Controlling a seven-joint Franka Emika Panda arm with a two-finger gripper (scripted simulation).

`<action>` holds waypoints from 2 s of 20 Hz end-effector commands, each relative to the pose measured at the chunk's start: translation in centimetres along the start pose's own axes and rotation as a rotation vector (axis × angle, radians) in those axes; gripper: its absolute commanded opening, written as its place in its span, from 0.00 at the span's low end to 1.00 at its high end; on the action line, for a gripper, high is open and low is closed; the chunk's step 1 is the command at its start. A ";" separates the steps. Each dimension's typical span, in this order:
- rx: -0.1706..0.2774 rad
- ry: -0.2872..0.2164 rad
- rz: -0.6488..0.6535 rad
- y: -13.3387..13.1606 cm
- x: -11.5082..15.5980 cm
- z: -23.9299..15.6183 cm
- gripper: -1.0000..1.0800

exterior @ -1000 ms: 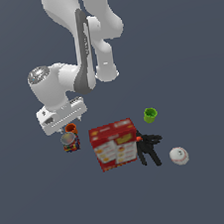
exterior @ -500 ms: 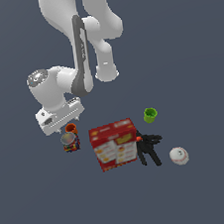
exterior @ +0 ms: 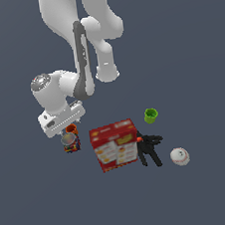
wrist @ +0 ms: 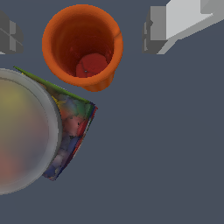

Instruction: Pick up a designated object from a clutter of objects.

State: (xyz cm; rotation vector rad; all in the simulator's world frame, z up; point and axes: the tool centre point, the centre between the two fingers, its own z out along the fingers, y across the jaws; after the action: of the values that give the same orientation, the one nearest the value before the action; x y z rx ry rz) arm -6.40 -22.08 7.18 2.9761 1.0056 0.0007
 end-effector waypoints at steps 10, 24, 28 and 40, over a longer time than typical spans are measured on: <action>0.000 0.000 -0.002 0.0 -0.1 3.4 0.96; -0.001 0.000 -0.001 0.0 0.1 3.1 0.00; -0.001 0.000 -0.001 -0.3 0.7 2.0 0.00; -0.001 -0.001 -0.001 -2.0 5.5 -6.2 0.00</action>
State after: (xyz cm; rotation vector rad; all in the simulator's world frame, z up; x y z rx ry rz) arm -3.77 -17.86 11.97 2.9758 1.0061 -0.0019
